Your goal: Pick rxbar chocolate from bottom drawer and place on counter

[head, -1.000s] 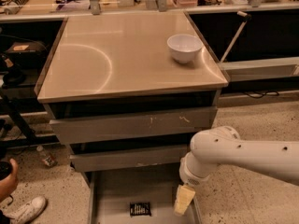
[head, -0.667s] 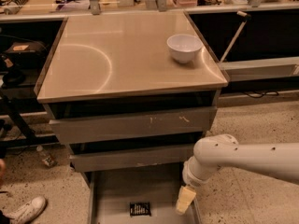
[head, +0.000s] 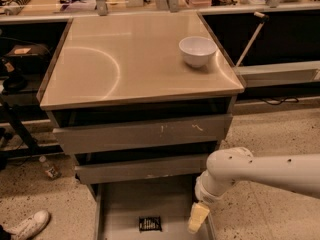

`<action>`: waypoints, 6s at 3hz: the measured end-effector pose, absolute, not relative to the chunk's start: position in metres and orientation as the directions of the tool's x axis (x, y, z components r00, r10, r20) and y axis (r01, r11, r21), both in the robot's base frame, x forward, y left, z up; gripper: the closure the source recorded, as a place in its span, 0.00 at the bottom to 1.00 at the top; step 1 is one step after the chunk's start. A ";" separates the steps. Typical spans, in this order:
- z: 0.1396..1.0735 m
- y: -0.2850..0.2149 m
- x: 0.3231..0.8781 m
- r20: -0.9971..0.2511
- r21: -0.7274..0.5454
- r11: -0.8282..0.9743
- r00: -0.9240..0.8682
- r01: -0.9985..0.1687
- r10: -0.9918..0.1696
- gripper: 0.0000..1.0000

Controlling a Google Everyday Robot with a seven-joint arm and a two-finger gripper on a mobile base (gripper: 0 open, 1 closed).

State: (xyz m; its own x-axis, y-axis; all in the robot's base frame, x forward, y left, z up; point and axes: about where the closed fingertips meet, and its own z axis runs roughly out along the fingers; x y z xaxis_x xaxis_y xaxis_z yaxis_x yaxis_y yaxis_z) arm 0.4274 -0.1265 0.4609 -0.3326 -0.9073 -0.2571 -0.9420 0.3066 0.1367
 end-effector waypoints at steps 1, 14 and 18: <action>0.452 -0.125 0.426 -0.287 0.156 0.301 -0.334 -0.941 -0.898 0.00; 0.167 0.035 0.459 -0.658 0.228 0.025 -0.173 -0.973 -0.733 0.00; 0.121 0.044 0.443 -0.642 0.248 0.008 -0.171 -0.969 -0.747 0.00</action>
Offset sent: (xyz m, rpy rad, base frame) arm -0.0008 0.0029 -0.0253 0.0963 0.0212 -0.0020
